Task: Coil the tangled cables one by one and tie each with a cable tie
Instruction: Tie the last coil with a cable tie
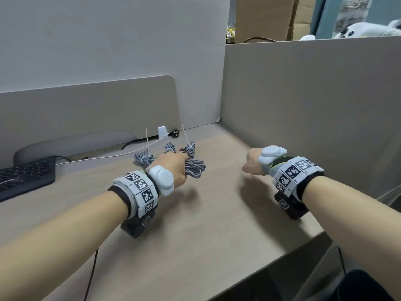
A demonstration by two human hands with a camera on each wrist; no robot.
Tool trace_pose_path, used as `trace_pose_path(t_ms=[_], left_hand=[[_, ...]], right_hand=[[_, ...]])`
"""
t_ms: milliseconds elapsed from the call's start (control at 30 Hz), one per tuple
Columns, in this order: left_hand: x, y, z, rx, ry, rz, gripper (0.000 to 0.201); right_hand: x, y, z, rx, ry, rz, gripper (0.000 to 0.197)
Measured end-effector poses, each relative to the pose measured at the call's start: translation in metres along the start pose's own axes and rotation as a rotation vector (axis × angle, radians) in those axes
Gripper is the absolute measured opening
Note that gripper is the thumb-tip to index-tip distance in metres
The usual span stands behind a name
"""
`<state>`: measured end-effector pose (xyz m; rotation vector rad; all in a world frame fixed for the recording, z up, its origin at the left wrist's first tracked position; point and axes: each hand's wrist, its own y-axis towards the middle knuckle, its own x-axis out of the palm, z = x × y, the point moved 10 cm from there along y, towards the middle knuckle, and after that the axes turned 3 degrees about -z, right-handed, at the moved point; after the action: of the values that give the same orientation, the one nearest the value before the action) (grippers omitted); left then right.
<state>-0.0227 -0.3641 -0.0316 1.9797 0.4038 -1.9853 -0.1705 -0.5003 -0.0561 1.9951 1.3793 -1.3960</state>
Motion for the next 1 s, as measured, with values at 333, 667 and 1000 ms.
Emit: trace_pose_path(t_ms=[333, 667, 1000], left_hand=[[-0.006, -0.018, -0.025, -0.049, 0.104, 0.028, 0.068], [-0.008, -0.042, -0.08, -0.256, -0.093, -0.062, 0.014], [0.029, -0.079, -0.113, -0.454, -1.375, -0.08, 0.012]], right_hand=[[0.002, -0.004, -0.119, -0.027, 0.471, 0.104, 0.017], [0.037, 0.001, -0.179, -0.205, 0.77, -0.071, 0.011], [0.067, 0.017, -0.204, -0.323, 0.856, -0.142, 0.02]])
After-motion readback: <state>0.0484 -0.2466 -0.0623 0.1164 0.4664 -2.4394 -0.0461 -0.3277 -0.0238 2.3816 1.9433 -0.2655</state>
